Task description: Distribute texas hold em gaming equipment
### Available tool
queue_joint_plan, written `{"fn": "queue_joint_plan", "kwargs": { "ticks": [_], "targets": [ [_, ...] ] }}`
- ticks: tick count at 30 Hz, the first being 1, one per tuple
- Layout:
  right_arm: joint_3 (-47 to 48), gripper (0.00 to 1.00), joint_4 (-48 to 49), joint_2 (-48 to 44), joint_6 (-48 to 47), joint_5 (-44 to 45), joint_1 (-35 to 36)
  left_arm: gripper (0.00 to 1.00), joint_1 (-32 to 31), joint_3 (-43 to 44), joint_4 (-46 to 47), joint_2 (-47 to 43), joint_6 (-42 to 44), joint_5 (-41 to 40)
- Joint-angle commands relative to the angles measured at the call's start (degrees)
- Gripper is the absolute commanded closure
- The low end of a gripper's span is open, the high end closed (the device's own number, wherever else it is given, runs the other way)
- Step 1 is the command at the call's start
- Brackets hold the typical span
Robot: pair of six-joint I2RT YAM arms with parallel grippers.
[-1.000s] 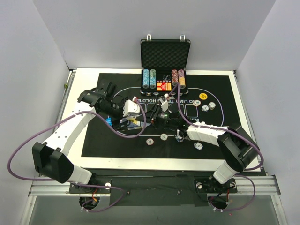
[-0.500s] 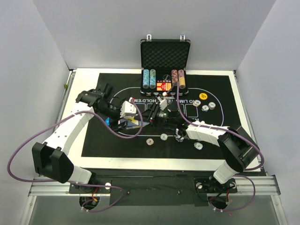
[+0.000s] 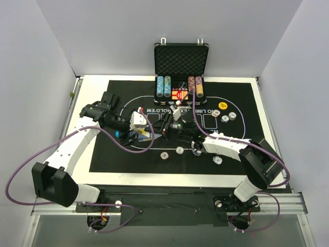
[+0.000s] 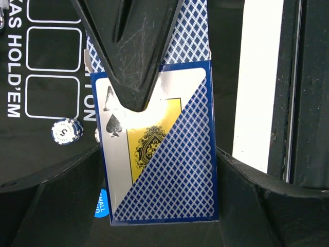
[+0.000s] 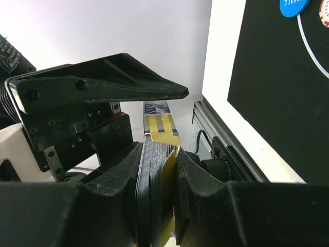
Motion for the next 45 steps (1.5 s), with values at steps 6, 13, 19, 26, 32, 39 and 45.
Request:
{"fn": "queue_joint_plan", "kwargs": {
  "ticks": [6, 13, 19, 26, 32, 39, 45],
  "targets": [
    [3.9, 0.92, 5.5, -1.4, 0.6, -0.9, 0.7, 0.33, 0.0, 0.2, 0.8, -0.8, 0.0, 2.6],
    [4.1, 0.92, 4.0, -0.9, -0.1, -1.1, 0.6, 0.51, 0.0, 0.1, 0.6, -1.7, 0.0, 2.7],
    [4.2, 0.88, 3.7, -0.4, -0.1, -1.2, 0.4, 0.61, 0.0, -0.1, -0.6, -2.1, -0.5, 3.0],
    [4.4, 0.63, 0.2, -1.6, -2.5, -0.9, -0.1, 0.77, 0.0, -1.0, 0.5, -2.8, -3.6, 3.6],
    [4.4, 0.52, -2.5, -2.8, -3.5, -1.2, -0.5, 0.88, 0.0, -0.6, 0.1, -2.4, -3.9, 3.9],
    [1.9, 0.5, -16.0, -9.7, -12.4, -3.0, -4.3, 0.89, 0.8, -3.4, 2.2, -4.8, -4.7, 4.1],
    [4.3, 0.49, -25.5, -12.6, -17.6, -4.5, -5.8, 0.89, 0.8, -4.7, 4.0, -5.8, -5.9, 4.2]
  ]
}}
